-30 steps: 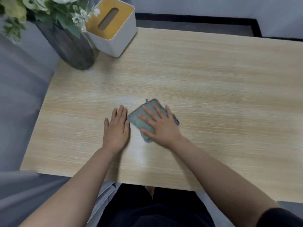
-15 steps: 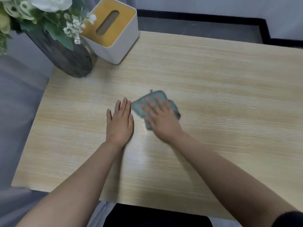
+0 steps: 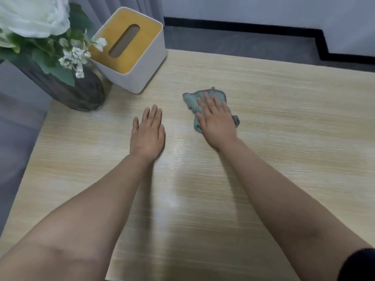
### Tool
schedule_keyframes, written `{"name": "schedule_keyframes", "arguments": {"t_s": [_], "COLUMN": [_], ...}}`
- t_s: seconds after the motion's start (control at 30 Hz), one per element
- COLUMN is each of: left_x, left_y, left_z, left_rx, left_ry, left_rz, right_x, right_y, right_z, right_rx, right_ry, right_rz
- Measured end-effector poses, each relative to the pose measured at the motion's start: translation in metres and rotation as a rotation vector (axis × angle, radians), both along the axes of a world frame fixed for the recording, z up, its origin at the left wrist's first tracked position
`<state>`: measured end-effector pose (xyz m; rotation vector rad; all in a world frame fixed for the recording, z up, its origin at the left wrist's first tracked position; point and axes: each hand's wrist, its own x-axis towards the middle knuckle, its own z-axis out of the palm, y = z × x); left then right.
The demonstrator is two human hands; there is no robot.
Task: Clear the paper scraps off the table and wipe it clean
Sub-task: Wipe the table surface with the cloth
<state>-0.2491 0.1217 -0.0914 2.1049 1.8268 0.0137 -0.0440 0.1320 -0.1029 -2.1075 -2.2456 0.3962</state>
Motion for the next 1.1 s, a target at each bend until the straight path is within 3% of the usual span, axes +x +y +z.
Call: {"name": "schedule_keyframes", "arguments": {"t_s": [0.13, 0.3, 0.4, 0.97, 1.03, 1.1], "left_x": [0.008, 0.018, 0.021, 0.022, 0.022, 0.023], "left_y": [0.008, 0.039, 0.048, 0.047, 0.047, 0.046], "left_z": [-0.001, -0.004, -0.009, -0.012, -0.012, -0.012], "left_rx": [0.038, 0.073, 0.065, 0.105, 0.108, 0.114], "left_ry": [0.01, 0.026, 0.045, -0.028, -0.036, -0.041], "left_rz": [-0.036, -0.126, -0.15, -0.105, -0.107, -0.105], "right_x": [-0.011, -0.03, -0.016, 0.021, 0.001, -0.025], "right_y": [0.006, -0.062, -0.051, 0.147, 0.155, 0.156], "right_z": [0.001, 0.004, 0.001, -0.002, -0.002, 0.0], "right_rx": [0.001, -0.005, 0.003, -0.023, -0.013, 0.0], "right_ry": [0.005, -0.002, -0.007, -0.039, -0.042, -0.037], "right_rz": [-0.102, 0.207, 0.26, -0.327, -0.302, -0.144]}}
